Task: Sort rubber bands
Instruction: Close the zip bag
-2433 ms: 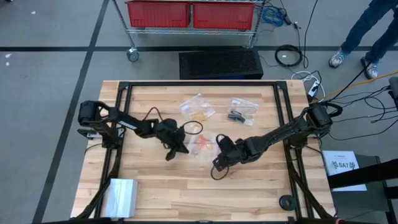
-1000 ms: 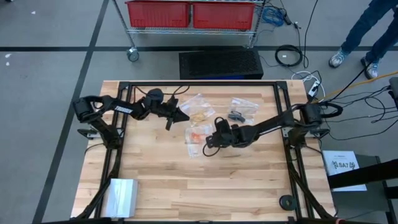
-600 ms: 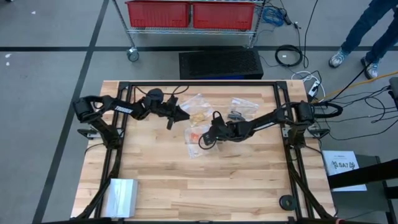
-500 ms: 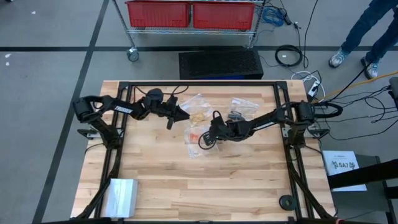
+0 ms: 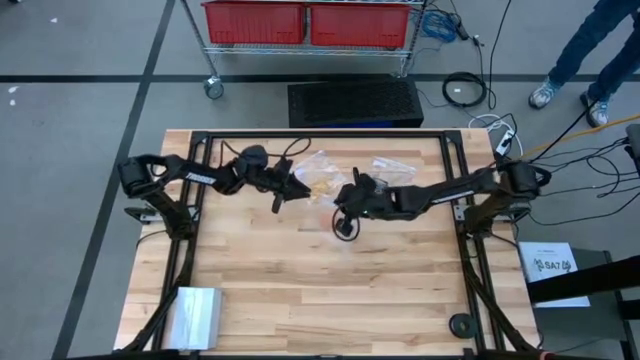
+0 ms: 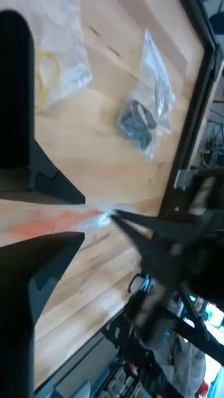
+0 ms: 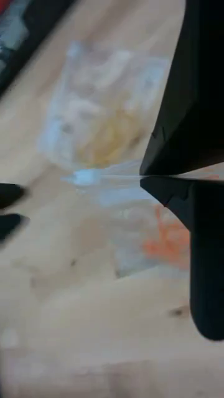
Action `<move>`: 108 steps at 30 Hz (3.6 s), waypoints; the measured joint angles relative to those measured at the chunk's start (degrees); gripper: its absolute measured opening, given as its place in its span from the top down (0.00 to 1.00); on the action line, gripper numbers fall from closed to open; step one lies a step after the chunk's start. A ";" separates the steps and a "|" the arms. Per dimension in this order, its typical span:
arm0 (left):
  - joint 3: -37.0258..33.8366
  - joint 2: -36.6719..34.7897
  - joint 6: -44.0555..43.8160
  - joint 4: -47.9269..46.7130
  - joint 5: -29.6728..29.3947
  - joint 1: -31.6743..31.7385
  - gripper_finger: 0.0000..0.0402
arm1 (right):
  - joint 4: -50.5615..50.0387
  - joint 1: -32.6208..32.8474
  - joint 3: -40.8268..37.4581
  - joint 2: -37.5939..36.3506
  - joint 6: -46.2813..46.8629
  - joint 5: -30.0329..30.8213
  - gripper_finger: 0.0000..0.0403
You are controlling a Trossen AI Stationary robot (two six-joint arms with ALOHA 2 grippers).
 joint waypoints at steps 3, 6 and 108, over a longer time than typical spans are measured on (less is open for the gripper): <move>0.28 0.00 0.08 0.04 -1.02 -1.51 0.74 | -0.26 0.35 0.00 -3.29 -2.83 0.21 1.00; 1.11 0.00 0.03 -0.07 -1.53 -2.89 0.67 | -0.87 0.74 0.02 -4.94 -4.57 -0.11 1.00; 11.70 1.27 7.18 -11.56 -13.23 -13.61 0.55 | -17.97 -2.98 10.58 -3.06 -12.83 -16.81 0.99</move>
